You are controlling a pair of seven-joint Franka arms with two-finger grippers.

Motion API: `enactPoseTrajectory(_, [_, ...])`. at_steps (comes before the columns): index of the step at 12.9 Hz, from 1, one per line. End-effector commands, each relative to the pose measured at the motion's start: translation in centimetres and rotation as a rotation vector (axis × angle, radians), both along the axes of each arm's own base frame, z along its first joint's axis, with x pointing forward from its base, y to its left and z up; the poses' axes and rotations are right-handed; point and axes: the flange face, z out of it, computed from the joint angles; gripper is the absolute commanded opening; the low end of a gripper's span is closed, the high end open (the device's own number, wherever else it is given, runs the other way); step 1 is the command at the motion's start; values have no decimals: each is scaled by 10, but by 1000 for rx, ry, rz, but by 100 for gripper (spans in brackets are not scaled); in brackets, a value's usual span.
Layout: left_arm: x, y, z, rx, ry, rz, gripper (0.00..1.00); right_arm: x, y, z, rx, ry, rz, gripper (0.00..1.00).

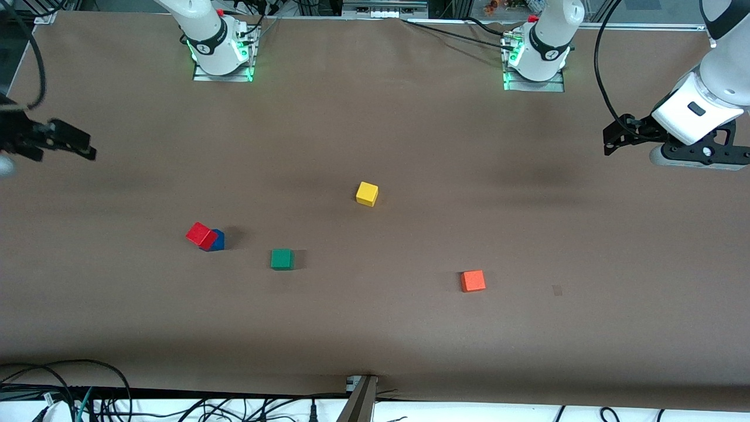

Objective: Pass red block to right arm, stack on blue

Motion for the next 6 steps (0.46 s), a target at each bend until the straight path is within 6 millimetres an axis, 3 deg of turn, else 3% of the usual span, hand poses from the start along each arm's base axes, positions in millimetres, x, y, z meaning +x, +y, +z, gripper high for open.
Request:
enactPoseTrajectory(1, [3, -2, 5, -5, 1, 5, 100, -24, 1, -1, -42, 28, 16, 100])
enactPoseTrajectory(6, [2, -2, 5, -4, 2, 5, 100, -32, 16, -6, -45, 92, 36, 100])
